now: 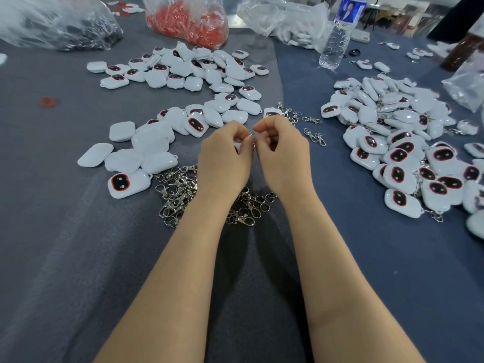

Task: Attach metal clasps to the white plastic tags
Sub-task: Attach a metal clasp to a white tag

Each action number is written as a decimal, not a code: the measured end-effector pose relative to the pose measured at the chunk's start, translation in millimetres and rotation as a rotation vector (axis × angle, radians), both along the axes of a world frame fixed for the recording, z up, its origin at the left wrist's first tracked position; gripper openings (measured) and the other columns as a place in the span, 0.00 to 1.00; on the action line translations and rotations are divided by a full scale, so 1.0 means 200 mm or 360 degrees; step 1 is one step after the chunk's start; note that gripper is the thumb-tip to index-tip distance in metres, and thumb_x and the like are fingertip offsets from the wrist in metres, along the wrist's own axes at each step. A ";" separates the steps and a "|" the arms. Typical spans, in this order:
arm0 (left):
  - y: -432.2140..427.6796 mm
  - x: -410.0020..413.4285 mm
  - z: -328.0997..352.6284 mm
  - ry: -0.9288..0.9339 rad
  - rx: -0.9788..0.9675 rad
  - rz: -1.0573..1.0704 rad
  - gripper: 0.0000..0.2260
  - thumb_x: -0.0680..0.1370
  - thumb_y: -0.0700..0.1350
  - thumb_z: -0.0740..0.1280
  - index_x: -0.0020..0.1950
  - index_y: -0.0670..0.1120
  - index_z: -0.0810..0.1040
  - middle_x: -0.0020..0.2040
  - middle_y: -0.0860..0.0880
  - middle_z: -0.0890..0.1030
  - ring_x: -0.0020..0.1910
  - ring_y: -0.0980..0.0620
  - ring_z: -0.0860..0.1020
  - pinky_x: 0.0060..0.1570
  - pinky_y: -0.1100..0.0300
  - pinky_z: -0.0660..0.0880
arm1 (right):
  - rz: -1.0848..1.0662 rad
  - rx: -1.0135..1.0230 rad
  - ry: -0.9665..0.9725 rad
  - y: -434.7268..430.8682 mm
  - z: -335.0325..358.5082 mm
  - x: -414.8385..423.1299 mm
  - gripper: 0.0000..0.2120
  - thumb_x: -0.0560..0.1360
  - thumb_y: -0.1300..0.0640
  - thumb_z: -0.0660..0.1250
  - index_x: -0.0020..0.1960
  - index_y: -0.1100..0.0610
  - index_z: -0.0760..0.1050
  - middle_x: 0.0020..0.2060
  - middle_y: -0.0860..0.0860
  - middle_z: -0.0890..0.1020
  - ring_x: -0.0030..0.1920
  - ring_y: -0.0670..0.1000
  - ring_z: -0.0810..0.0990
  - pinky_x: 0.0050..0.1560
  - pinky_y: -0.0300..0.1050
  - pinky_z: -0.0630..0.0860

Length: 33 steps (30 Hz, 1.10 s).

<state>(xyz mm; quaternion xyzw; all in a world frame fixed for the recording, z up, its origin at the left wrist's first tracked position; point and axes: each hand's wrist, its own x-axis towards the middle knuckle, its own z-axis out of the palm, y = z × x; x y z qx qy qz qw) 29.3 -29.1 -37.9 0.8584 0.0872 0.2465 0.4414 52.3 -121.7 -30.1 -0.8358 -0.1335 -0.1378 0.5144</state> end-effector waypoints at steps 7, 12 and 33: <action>0.00 0.00 0.01 -0.0052 -0.0052 0.0010 0.05 0.78 0.43 0.65 0.42 0.49 0.76 0.39 0.56 0.77 0.42 0.56 0.73 0.40 0.67 0.62 | 0.0036 0.0028 0.0037 0.01 -0.01 0.00 0.08 0.73 0.66 0.65 0.44 0.54 0.73 0.36 0.48 0.76 0.34 0.42 0.70 0.37 0.29 0.70; 0.00 0.00 0.01 -0.0058 -0.0084 -0.0059 0.03 0.77 0.42 0.66 0.47 0.45 0.80 0.39 0.58 0.77 0.44 0.57 0.75 0.44 0.68 0.66 | -0.0029 0.0249 0.0098 0.00 0.00 0.00 0.13 0.71 0.68 0.65 0.39 0.51 0.70 0.34 0.46 0.73 0.31 0.40 0.68 0.35 0.28 0.69; -0.01 0.00 0.01 -0.0013 0.0021 0.0053 0.04 0.78 0.45 0.65 0.46 0.49 0.78 0.39 0.55 0.77 0.39 0.56 0.72 0.39 0.66 0.62 | 0.0006 0.0262 0.0053 0.01 0.01 -0.01 0.15 0.70 0.69 0.65 0.37 0.50 0.70 0.33 0.45 0.73 0.32 0.42 0.68 0.35 0.29 0.68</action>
